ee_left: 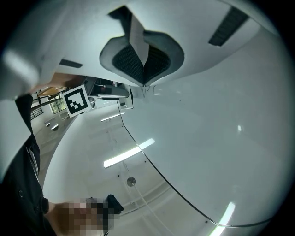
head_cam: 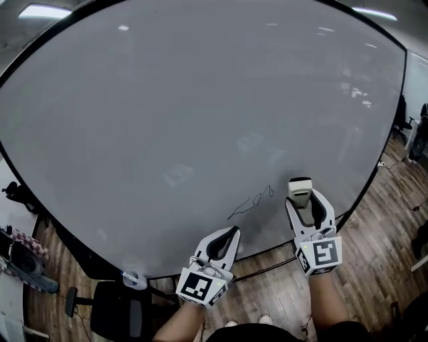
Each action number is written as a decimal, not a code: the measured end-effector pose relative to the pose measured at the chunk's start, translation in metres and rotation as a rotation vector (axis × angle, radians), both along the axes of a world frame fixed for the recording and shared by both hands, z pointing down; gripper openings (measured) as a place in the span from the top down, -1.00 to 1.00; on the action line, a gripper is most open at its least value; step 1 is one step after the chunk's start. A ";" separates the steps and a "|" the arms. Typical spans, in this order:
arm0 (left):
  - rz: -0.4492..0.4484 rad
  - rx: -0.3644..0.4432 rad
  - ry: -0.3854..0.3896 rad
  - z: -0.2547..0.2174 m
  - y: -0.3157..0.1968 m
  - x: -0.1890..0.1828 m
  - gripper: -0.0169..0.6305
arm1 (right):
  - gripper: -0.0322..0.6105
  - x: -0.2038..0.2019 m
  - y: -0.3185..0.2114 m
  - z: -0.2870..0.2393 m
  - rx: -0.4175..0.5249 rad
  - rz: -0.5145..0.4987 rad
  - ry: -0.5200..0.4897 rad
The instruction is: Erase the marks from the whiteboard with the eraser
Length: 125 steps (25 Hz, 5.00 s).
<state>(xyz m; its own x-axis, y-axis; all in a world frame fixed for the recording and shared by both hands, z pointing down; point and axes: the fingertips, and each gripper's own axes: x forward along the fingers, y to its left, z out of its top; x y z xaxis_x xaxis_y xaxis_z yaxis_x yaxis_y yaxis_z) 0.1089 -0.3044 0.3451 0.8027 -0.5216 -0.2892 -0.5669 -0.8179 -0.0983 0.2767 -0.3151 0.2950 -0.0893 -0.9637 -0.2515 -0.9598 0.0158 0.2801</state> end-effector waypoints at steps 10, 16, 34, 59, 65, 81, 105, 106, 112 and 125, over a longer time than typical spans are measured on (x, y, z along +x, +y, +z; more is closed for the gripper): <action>-0.095 0.008 0.011 -0.009 -0.011 -0.006 0.89 | 0.11 0.015 -0.025 -0.033 0.045 -0.003 0.012; -0.145 -0.013 0.025 -0.007 -0.019 -0.017 0.89 | 0.12 0.014 -0.029 -0.031 0.030 0.037 0.019; -0.229 -0.019 0.041 -0.005 -0.018 -0.037 0.89 | 0.13 -0.035 -0.034 -0.009 -0.012 -0.068 0.060; -0.281 -0.111 0.032 0.027 -0.012 -0.061 0.89 | 0.13 -0.123 -0.035 0.050 -0.118 -0.192 0.210; -0.293 -0.112 0.039 0.026 -0.013 -0.069 0.89 | 0.13 -0.144 -0.035 0.076 -0.179 -0.235 0.243; -0.360 -0.102 0.052 0.022 -0.017 -0.094 0.89 | 0.12 -0.201 -0.033 0.137 -0.304 -0.321 0.385; -0.319 -0.066 0.017 0.016 -0.014 -0.080 0.89 | 0.12 -0.008 -0.025 -0.116 0.118 0.153 0.272; -0.317 -0.066 0.017 0.016 -0.013 -0.079 0.89 | 0.12 -0.011 -0.026 -0.114 0.113 0.153 0.278; -0.316 -0.065 0.020 0.016 -0.012 -0.080 0.89 | 0.13 -0.066 -0.028 -0.091 0.091 0.014 0.352; -0.349 -0.084 0.035 0.019 -0.008 -0.098 0.89 | 0.13 -0.153 -0.028 -0.018 -0.046 -0.091 0.486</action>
